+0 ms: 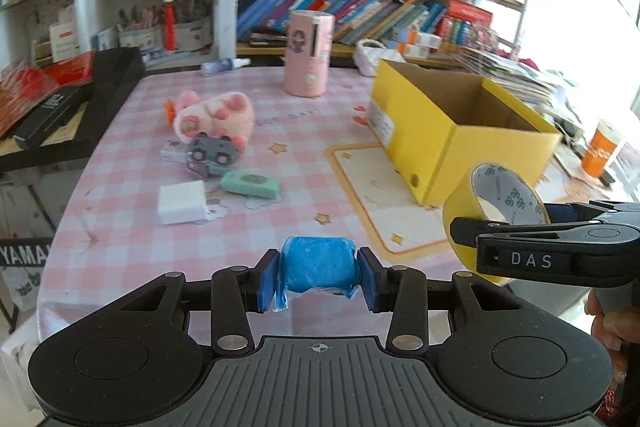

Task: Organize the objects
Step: 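Carry the blue object and tape roll with both tools over the yellow box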

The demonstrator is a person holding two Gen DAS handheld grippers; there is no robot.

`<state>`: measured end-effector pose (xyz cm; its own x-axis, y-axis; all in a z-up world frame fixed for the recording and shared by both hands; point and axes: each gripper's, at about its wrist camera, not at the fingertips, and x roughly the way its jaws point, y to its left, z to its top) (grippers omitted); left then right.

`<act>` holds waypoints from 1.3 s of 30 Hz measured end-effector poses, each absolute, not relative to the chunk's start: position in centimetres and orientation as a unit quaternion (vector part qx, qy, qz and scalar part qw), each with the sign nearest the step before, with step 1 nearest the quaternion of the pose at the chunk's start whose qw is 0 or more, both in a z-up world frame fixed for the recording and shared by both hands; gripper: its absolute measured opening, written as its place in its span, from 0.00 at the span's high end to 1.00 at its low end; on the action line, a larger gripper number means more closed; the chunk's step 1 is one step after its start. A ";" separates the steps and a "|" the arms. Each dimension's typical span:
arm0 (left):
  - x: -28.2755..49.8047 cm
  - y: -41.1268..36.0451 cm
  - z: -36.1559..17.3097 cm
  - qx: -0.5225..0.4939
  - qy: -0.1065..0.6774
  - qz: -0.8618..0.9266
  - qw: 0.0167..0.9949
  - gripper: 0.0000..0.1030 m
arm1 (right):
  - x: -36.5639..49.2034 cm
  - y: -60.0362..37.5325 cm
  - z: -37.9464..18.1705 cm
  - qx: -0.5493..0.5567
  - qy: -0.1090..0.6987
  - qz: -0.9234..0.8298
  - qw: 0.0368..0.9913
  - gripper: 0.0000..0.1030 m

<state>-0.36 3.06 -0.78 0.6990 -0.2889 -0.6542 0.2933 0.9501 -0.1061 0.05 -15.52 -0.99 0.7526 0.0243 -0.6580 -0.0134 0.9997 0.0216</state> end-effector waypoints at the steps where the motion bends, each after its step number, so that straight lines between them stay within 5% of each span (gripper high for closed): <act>1: -0.6 2.8 -0.8 0.005 0.355 -0.163 0.920 0.61 | -0.3 -15.7 -1.1 0.010 0.353 0.006 0.936 0.22; 39: -1.8 -8.0 -0.7 0.079 0.340 -0.313 0.883 0.62 | -7.8 -26.2 -2.0 0.089 0.373 -0.149 0.912 0.22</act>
